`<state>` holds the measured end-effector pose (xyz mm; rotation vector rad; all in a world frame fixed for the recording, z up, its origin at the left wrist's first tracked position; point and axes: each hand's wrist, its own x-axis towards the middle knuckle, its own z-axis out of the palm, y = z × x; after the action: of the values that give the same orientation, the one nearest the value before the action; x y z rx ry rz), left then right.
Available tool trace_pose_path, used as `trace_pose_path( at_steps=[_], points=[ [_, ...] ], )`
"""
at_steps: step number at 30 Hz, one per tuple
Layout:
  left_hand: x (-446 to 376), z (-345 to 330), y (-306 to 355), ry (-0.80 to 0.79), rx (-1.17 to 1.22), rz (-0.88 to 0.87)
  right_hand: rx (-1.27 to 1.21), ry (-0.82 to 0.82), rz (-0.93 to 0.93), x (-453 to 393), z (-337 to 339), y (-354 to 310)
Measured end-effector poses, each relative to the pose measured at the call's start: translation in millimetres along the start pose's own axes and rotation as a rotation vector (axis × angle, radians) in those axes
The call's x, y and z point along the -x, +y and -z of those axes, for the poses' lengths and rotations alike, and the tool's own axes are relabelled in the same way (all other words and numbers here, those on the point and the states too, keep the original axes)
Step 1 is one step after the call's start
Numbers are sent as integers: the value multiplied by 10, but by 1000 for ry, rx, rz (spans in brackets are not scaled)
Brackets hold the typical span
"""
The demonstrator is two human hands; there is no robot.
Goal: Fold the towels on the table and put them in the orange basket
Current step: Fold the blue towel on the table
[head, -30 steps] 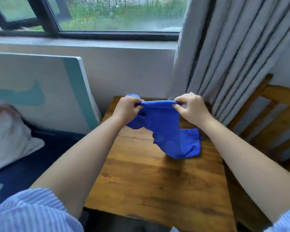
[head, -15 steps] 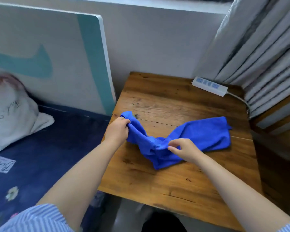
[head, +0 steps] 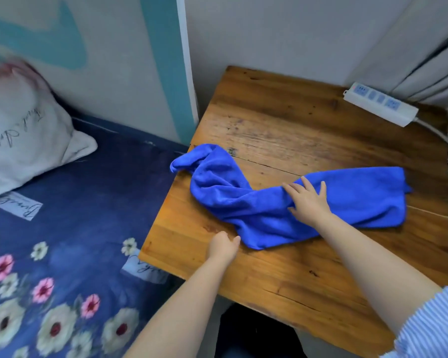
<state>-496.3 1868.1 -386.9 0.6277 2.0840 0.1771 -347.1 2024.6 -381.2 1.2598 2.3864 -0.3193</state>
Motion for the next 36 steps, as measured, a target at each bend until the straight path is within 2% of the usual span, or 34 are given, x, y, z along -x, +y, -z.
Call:
trace_pose_path(
  at_steps=[2, 7, 10, 13, 17, 18, 20, 22, 24, 26, 28, 31, 33, 36],
  points=[
    [-35, -141, 78, 6, 51, 35, 33, -33, 26, -77, 53, 33],
    [-62, -304, 254, 86, 187, 80, 120, 74, 183, -37, 191, 122],
    [-73, -270, 220, 107, 308, 62, 167, 274, 413, 323, 99, 192],
    [-39, -220, 84, 92, 520, 26, 110, 206, 473, 795, -45, 204],
    [58, -165, -194, 82, 575, 51, 10, 43, 518, 1035, -217, 109],
    [95, -146, -235, 90, 601, 67, -93, -16, 493, 1001, -221, 78],
    [139, -130, -316, 114, 638, 94, -288, -19, 314, 802, -175, -11],
    [190, -114, -364, 107, 660, 118, -394, 94, 161, 532, -116, -112],
    [237, -110, -395, 97, 650, 140, -372, 151, 63, 282, -41, -205],
    [259, -114, -429, 107, 632, 144, -293, 60, 34, 77, -31, -289],
    [275, -105, -447, 130, 609, 139, -193, -47, 83, -51, -57, -362],
    [286, -63, -477, 156, 593, 130, -117, -80, 126, -102, -98, -433],
    [276, -29, -503, 169, 591, 129, -134, -87, 116, -94, -111, -406],
    [254, 66, -490, 203, 599, 117, -290, -53, 34, -54, -18, -273]
  ],
)
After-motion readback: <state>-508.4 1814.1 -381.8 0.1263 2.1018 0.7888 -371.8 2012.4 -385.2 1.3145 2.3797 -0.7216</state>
